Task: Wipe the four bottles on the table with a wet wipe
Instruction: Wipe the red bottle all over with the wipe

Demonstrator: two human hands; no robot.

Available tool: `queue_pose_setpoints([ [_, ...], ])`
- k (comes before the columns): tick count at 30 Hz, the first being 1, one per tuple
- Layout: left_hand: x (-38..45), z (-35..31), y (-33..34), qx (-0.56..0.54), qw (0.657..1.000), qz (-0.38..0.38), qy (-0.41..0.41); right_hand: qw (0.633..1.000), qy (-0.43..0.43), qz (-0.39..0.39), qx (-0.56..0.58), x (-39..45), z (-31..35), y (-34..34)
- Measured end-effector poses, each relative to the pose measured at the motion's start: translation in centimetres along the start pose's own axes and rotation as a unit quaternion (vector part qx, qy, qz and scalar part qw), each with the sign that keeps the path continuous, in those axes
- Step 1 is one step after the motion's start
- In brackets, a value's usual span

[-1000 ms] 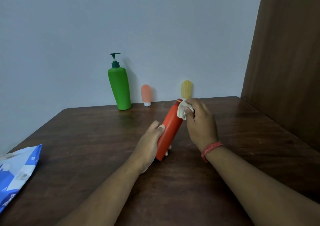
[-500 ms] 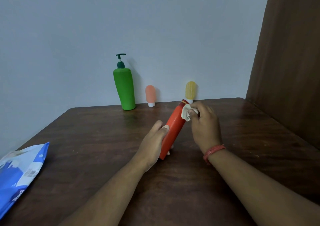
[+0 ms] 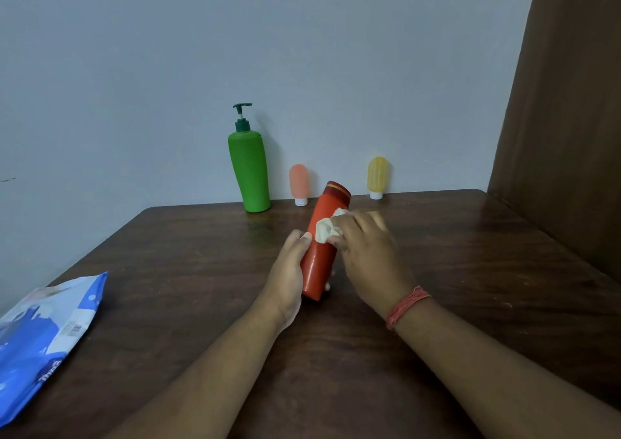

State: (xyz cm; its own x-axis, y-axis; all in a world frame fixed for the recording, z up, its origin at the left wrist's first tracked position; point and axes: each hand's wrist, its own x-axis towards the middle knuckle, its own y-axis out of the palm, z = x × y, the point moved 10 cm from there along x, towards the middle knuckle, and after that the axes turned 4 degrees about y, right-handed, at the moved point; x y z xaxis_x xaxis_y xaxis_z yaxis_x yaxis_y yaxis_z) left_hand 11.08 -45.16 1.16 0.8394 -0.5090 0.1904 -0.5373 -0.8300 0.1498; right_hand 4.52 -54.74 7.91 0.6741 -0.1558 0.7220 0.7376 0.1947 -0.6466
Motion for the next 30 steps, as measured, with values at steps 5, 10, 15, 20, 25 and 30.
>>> queue_pose_setpoints([
  [5,-0.1,0.1,1.1,0.023,0.999,0.044,0.008,0.979,0.149,-0.075,0.114,0.1,-5.4,-1.5],
  [10,-0.2,0.0,1.0,-0.064,0.997,0.05,-0.004,0.957,0.195,-0.004,0.216,-0.1,-6.3,1.3],
  [15,-0.2,0.2,1.4,-0.098,0.992,0.072,-0.015,0.91,0.268,-0.039,0.315,-0.4,-7.5,1.1],
  [20,-0.4,0.6,2.3,-0.051,0.993,0.107,-0.018,0.827,0.336,-0.112,0.436,-0.7,-10.0,-0.1],
  [25,-0.3,0.5,1.3,-0.141,0.987,0.069,-0.035,0.802,0.31,-0.017,0.511,-1.1,-6.8,2.1],
  [30,-0.4,0.8,1.5,-0.189,0.976,0.078,-0.076,0.765,0.32,-0.026,0.559,-1.1,-6.8,2.4],
])
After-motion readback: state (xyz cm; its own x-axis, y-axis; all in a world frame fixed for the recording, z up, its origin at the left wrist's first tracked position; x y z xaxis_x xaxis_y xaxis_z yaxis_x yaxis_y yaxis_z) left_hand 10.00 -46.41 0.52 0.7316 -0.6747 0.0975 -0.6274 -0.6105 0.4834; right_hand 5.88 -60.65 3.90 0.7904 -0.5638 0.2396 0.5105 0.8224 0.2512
